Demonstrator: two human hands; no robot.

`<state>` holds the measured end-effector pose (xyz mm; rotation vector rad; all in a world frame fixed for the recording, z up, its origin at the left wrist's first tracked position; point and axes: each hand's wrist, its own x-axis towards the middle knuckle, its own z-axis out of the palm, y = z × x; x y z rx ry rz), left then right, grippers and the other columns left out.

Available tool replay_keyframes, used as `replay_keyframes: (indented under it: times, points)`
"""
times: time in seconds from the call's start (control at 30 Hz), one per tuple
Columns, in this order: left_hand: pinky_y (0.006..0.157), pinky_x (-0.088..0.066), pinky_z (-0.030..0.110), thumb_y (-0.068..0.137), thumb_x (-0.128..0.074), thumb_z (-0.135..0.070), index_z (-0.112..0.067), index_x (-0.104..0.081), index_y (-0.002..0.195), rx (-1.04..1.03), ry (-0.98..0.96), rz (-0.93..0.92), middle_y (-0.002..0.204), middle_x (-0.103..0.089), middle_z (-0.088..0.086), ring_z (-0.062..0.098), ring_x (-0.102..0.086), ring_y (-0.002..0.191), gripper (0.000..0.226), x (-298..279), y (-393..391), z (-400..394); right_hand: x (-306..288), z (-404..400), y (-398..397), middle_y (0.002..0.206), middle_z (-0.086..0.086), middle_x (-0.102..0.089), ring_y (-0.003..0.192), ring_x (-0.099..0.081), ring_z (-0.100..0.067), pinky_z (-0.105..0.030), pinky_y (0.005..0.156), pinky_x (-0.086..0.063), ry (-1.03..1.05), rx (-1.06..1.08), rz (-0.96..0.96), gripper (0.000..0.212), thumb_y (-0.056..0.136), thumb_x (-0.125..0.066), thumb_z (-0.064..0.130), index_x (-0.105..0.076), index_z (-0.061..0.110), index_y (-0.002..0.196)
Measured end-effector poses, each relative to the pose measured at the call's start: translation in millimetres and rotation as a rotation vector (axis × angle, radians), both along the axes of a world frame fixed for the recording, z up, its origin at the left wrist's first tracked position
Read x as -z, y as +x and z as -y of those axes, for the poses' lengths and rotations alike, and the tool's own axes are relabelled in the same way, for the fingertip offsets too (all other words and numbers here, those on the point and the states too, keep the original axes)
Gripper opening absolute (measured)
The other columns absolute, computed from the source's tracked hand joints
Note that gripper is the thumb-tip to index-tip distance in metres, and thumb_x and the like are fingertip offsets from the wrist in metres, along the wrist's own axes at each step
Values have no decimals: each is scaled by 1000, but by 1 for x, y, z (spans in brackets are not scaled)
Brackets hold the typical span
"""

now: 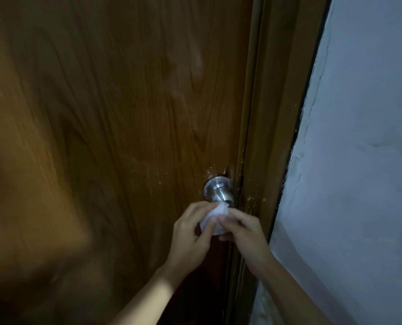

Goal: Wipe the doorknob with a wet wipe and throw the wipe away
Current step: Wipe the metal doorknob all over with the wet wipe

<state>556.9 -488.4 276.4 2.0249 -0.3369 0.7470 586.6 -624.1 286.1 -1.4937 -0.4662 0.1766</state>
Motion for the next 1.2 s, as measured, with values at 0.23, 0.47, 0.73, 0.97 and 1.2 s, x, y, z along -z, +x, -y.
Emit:
replay_keyframes:
  times: [0.23,0.47,0.73,0.97,1.2]
  points:
    - [72,-46,12,86,-55,-20,-15,-65,101,-241,-117,56,99,-63,0,4,-59,91,19,-10,15,-8,-10,2,7,98,6,-64,85,-59,3,-5,66,-45,-125,366,290,30,86,-51,-3,-68,20,97]
    - [86,-38,19,92,-51,-22,-16,-56,122,-222,231,-50,123,-56,3,14,-48,113,31,-15,39,14,-4,-5,25,136,-3,-46,121,-46,-16,-30,96,-49,-299,259,315,56,85,-55,3,-36,22,135]
    - [68,-51,32,86,-38,-33,-14,-61,113,-442,599,42,102,-70,5,21,-64,91,40,1,43,16,-8,-1,25,134,-5,-47,118,-47,-18,-36,95,-47,-302,237,277,66,80,-53,-6,-31,21,136]
    - [68,-50,32,88,-46,-27,-8,-59,117,-454,299,27,98,-68,10,24,-62,89,37,11,39,29,-12,3,27,138,-4,-44,117,-40,-9,-15,86,-39,-347,215,282,67,79,-56,-9,-31,19,135]
    - [59,-41,13,91,-52,-18,-9,-62,110,-440,-66,-153,89,-63,4,15,-60,79,24,7,30,43,-8,0,29,134,-6,-48,116,-46,-17,-25,87,-46,-377,247,319,62,78,-64,5,-37,18,132]
